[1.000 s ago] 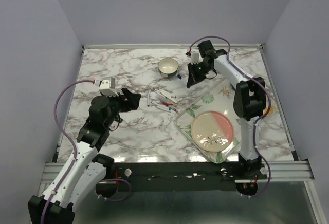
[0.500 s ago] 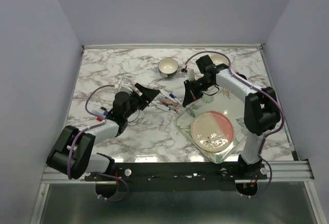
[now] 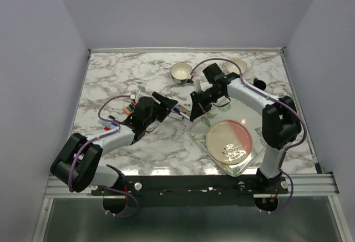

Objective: Open the pen caps
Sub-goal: Hold the pen cap with the left arm and grip the barrel with the right arm, then open the pen cap, then place the pen cap on the table with the left arm

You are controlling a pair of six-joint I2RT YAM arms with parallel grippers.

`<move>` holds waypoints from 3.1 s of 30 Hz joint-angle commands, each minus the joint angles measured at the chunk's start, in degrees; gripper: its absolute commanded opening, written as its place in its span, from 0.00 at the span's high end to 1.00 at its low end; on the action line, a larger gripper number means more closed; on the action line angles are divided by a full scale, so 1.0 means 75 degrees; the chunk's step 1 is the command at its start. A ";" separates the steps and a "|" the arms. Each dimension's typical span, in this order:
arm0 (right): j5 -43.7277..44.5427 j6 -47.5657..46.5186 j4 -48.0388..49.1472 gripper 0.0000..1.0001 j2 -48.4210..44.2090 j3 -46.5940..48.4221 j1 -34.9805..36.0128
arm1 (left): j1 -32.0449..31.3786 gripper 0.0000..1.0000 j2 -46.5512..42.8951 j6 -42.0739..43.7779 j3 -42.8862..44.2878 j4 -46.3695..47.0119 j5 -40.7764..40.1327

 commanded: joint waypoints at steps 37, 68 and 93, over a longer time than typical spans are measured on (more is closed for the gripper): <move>-0.0324 -0.0358 0.0222 0.79 -0.0310 -0.0076 0.0365 | -0.0994 1.00 0.0425 -0.0196 0.0245 0.0922 -0.0055; 0.0297 -0.0768 -0.0024 0.99 -0.0017 -0.0076 0.0799 | 0.3541 0.93 -0.0267 0.2207 -0.0387 -0.2676 -0.2036; 0.2439 -0.1084 0.0455 0.94 0.0276 0.0287 0.1091 | 0.3671 0.48 -0.0511 0.2324 -0.0188 -0.2757 -0.1966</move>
